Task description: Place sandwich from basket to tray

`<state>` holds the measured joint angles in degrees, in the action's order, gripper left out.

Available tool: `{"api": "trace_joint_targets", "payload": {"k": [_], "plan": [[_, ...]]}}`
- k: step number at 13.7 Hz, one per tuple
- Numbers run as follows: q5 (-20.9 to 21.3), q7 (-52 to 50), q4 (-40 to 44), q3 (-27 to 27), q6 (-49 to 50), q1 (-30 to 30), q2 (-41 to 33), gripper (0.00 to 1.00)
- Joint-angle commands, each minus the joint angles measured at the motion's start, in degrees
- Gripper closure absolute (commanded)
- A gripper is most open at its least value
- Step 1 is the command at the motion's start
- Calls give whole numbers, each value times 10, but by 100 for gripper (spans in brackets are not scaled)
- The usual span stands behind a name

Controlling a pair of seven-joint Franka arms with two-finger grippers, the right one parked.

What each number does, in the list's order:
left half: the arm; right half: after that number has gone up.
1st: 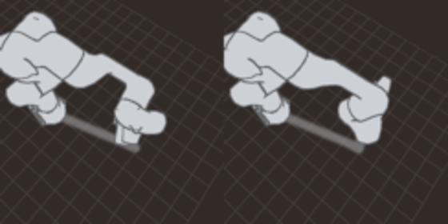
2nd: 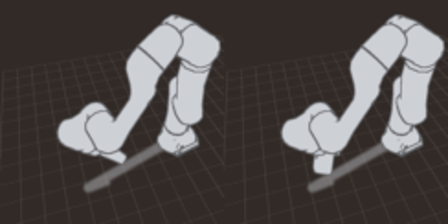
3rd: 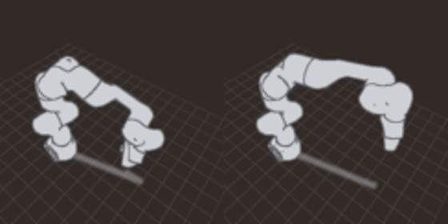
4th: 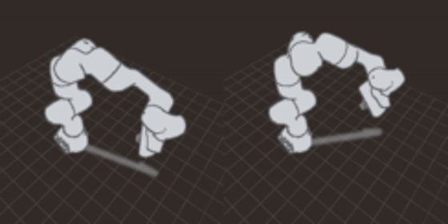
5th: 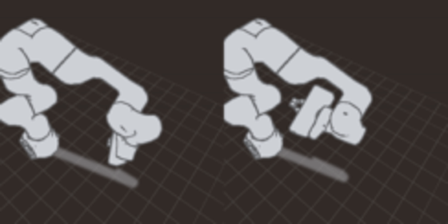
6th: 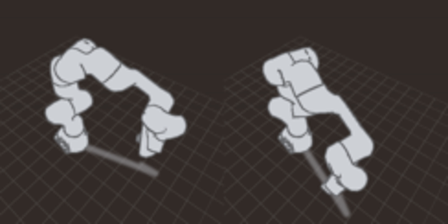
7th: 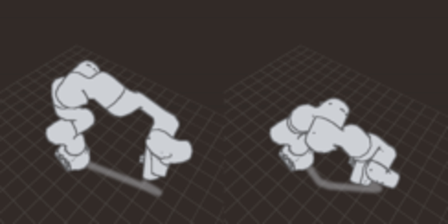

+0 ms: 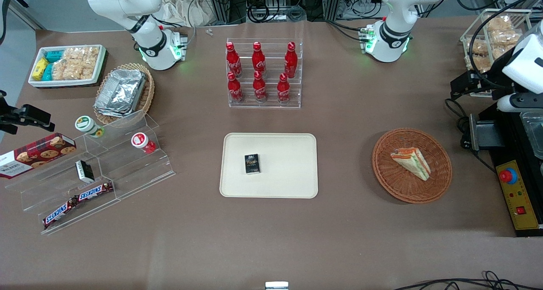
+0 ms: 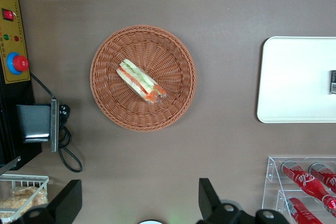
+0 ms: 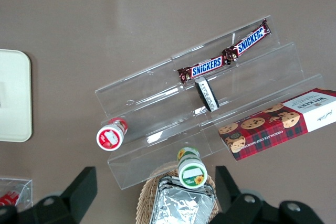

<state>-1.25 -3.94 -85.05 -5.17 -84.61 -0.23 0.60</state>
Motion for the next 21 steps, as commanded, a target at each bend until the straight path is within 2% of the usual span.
{"api": "trace_joint_targets", "payload": {"k": [1, 9, 13, 21], "plan": [[1, -2, 16, -7, 17, -7, 0, 0], [0, -20, 10, -5, 21, -7, 2, 0], [0, -31, -19, -4, 9, -7, 3, 0], [6, -81, -140, -3, -114, -13, -2, 0]]}}
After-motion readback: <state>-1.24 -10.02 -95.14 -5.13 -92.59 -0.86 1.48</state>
